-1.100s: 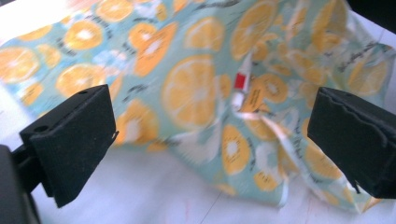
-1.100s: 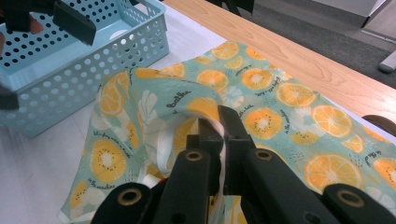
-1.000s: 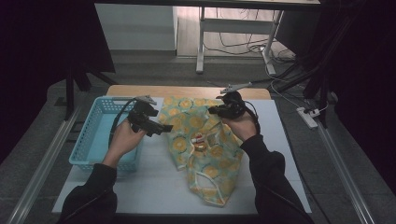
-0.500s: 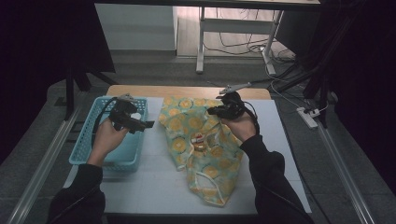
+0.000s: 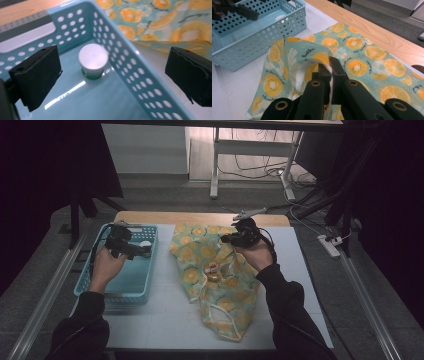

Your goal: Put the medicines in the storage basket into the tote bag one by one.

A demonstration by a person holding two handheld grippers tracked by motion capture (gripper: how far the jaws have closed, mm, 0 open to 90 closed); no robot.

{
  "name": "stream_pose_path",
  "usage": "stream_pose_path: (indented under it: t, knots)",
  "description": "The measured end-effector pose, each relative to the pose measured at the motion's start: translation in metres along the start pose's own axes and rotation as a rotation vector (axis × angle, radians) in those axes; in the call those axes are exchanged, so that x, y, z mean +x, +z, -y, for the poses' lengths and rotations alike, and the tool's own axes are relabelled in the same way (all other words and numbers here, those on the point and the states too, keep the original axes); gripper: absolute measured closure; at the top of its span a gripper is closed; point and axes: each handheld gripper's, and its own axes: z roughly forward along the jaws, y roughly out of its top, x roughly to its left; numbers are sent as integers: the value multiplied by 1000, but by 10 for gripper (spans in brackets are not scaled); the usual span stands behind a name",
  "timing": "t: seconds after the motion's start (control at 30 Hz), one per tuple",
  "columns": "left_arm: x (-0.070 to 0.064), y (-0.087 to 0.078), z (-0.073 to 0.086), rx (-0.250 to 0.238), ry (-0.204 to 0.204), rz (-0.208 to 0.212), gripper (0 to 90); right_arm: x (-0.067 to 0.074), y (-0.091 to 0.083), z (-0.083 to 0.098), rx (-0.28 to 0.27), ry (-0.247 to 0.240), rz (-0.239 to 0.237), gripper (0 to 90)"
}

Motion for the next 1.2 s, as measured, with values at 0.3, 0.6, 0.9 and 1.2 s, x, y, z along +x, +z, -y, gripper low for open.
stream_pose_path:
  t: [0.3, 0.6, 0.9, 1.2]
  knots:
    - [10, 19, 3, 42, -13, -32, 4, 1, 0, -1, 3, -7, -3, 900]
    - [16, 36, -1, 81, -6, -67, 13, 2, -1, -1, -1, -7, -6, 900]
    - [19, 48, -4, 134, 14, -89, 63, 2, -1, -1, 1, -10, -7, 900]
    - [15, 58, -7, 169, 56, -93, 254, 3, 0, -1, -2, -13, -11, 900]
